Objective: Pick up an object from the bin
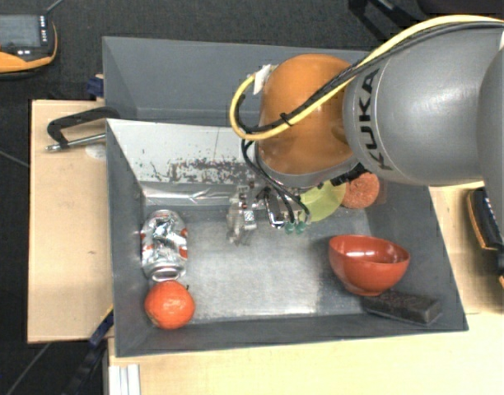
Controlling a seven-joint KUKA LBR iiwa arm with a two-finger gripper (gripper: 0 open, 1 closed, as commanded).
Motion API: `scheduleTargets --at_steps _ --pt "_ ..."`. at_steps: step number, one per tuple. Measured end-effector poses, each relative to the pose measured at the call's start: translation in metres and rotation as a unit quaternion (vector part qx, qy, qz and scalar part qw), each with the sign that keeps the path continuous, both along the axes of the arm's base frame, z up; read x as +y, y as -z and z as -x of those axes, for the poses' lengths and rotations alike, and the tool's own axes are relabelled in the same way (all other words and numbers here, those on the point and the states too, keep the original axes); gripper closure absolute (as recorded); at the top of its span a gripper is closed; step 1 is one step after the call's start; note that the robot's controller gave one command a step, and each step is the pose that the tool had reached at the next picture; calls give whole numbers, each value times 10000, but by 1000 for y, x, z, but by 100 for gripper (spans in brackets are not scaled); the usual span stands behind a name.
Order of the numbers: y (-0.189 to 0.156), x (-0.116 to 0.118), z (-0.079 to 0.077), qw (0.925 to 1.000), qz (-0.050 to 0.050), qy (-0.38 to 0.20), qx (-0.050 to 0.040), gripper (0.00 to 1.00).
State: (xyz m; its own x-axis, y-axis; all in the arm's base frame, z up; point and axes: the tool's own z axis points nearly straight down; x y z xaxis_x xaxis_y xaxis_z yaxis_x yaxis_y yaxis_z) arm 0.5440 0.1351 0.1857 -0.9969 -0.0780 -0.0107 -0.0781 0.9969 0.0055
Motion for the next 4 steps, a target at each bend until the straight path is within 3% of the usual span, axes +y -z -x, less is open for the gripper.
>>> scheduleTargets --at_steps 1,2,3,4 --pt "2 -2 0 10000 10 10 16 0" --pt "119 46 -24 9996 6 -283 37 0" --pt "109 68 -46 9854 -1 -1704 -9 0" --pt "47 96 -30 9596 -5 -2811 -75 0"
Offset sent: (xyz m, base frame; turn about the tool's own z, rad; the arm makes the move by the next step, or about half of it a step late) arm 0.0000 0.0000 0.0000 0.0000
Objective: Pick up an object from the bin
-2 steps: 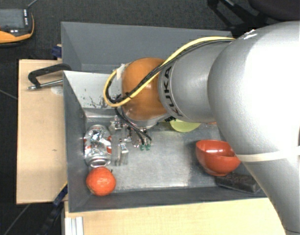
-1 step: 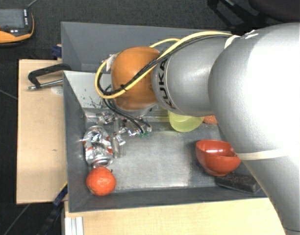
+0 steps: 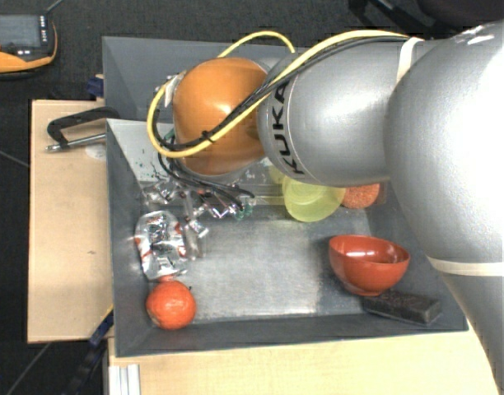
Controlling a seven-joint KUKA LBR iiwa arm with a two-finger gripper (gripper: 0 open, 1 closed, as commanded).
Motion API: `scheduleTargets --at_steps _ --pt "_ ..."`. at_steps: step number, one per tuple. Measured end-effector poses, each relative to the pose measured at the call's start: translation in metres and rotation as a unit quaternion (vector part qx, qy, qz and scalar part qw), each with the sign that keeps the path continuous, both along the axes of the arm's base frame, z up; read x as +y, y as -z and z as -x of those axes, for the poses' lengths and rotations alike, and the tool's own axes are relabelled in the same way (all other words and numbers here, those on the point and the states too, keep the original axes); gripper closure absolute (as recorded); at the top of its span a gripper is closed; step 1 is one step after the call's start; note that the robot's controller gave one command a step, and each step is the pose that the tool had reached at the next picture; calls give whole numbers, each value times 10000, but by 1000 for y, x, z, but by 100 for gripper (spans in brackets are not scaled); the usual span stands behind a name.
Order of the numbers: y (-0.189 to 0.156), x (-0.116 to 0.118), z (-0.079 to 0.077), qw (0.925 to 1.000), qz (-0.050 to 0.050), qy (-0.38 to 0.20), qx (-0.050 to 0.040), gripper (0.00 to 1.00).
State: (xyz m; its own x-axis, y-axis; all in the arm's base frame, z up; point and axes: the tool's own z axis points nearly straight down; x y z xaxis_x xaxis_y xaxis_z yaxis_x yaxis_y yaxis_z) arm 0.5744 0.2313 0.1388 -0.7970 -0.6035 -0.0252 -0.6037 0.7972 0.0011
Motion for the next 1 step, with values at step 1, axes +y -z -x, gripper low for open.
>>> scheduleTargets --at_steps 1 --pt "62 -2 6 9955 -2 -948 -81 0"
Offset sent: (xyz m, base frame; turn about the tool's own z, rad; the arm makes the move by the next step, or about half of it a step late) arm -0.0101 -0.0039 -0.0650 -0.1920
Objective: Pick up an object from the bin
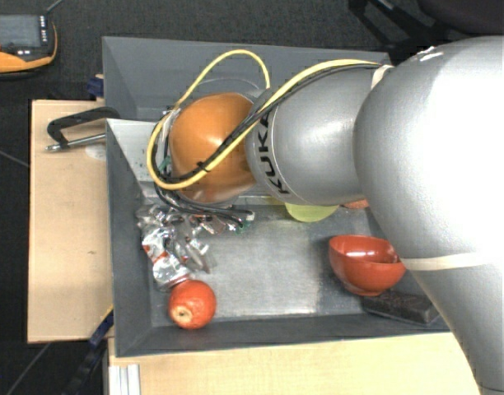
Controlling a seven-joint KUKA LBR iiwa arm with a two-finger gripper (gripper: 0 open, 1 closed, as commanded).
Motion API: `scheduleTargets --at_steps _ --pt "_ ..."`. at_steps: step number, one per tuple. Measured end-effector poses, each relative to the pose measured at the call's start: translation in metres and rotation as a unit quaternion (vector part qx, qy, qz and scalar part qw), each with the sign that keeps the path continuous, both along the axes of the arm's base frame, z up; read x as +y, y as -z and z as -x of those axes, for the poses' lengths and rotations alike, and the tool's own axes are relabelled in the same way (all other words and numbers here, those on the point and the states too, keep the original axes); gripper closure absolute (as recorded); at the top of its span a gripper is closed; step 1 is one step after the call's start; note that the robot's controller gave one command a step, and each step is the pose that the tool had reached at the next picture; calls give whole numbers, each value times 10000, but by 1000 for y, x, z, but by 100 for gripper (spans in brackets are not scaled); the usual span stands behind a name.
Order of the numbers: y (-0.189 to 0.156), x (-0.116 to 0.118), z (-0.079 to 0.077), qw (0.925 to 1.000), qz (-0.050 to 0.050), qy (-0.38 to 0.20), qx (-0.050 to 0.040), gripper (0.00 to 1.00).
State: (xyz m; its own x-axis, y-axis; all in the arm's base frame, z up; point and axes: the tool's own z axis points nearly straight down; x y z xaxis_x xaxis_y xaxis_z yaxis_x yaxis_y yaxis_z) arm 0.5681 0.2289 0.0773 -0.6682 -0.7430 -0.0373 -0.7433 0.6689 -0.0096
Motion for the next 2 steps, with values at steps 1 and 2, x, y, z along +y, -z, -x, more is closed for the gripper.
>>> scheduleTargets --at_steps 1,2 --pt "5 3 51 9951 39 -982 -56 0" --pt "5 4 45 9757 90 -2184 -120 0"
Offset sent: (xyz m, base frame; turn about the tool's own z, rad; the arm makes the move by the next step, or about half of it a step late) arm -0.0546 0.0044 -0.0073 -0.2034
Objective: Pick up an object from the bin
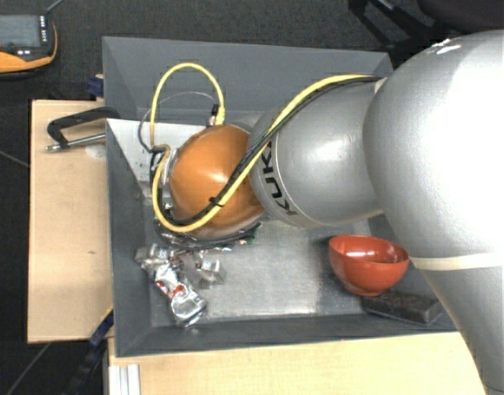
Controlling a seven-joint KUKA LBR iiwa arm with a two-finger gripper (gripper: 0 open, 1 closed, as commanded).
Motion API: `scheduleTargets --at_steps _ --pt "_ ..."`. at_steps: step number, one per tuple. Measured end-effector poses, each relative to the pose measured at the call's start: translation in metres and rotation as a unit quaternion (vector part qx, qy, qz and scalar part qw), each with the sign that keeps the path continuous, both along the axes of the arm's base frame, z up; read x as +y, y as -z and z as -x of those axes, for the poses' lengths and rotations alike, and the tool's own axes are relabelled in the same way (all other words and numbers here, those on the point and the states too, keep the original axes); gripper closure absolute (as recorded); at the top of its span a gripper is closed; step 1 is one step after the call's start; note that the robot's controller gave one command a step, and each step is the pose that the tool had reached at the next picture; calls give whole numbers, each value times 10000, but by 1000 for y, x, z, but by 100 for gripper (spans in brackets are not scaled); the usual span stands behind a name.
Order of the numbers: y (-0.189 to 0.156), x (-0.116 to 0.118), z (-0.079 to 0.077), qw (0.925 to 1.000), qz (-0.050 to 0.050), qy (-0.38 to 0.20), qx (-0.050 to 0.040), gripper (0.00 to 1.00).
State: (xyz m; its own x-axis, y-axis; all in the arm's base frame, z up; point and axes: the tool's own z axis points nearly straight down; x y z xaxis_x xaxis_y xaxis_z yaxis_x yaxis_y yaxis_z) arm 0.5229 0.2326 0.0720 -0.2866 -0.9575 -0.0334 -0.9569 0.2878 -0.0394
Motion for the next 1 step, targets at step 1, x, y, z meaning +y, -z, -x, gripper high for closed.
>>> scheduleTargets --at_steps 1 --pt "0 2 1 10000 -20 -9 14 100"
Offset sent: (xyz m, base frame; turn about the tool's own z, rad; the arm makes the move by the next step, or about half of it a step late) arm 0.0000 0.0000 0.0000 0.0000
